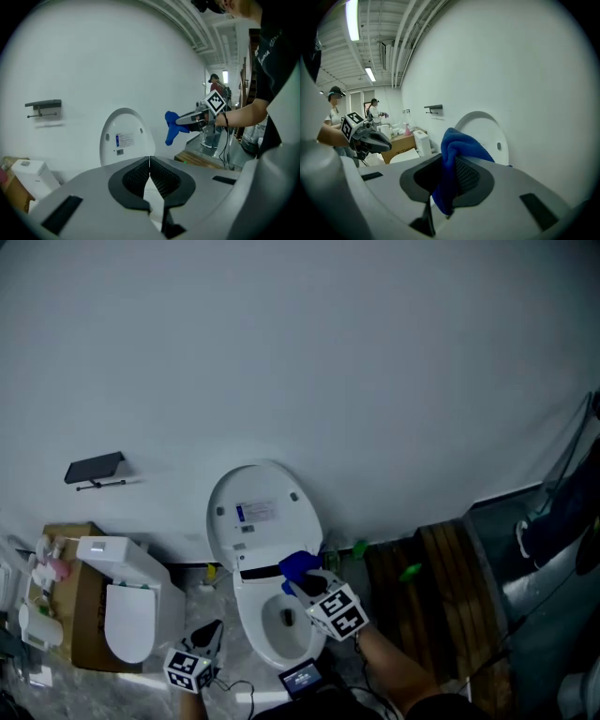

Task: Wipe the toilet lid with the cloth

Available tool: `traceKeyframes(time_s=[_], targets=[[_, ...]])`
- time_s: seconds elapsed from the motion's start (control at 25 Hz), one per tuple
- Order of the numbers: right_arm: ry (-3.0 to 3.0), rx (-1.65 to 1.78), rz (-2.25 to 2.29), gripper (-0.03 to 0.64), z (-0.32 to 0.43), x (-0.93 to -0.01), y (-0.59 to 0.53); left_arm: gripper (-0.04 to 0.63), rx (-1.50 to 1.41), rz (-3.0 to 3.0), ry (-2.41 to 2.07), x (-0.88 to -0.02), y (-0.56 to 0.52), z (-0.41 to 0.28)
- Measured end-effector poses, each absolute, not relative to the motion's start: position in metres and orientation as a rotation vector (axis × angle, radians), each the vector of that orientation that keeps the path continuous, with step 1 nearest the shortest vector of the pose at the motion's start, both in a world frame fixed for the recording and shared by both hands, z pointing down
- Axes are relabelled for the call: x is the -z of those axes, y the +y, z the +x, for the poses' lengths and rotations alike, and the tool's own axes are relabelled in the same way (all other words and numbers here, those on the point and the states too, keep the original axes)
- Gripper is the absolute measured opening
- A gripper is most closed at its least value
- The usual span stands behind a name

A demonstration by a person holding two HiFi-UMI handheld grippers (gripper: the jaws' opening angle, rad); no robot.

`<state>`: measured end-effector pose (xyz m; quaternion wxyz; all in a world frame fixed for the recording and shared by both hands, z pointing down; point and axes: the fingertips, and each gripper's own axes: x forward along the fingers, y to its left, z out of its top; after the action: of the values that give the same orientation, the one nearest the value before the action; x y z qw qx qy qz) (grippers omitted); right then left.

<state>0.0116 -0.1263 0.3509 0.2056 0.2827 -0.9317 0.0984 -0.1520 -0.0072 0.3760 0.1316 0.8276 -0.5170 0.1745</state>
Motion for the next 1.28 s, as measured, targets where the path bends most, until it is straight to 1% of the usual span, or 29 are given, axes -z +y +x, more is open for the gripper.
traceKeyframes(time_s=[0.28, 0.48, 0.68, 1.0, 1.28], targets=[[-2.555, -0.290, 0.914, 0.067, 0.009, -0.356, -0.027, 0.011, -0.525, 2.516, -1.380, -0.382, 0.090, -0.163], [-2.527, -0.286, 0.958, 0.067, 0.012, -0.356, 0.039, 0.011, -0.508, 2.573, -1.300, -0.385, 0.149, -0.158], [-2.499, -0.284, 0.980, 0.067, 0.023, -0.355, 0.098, 0.011, -0.401, 2.638, -1.179, -0.383, 0.191, -0.142], [-2.496, -0.294, 0.961, 0.067, 0.055, -0.353, 0.138, 0.011, -0.399, 2.665, -1.086, -0.377, 0.215, -0.094], [-2.524, -0.286, 0.897, 0.067, 0.078, -0.357, 0.134, 0.011, -0.499, 2.642, -1.181, -0.373, 0.191, -0.065]])
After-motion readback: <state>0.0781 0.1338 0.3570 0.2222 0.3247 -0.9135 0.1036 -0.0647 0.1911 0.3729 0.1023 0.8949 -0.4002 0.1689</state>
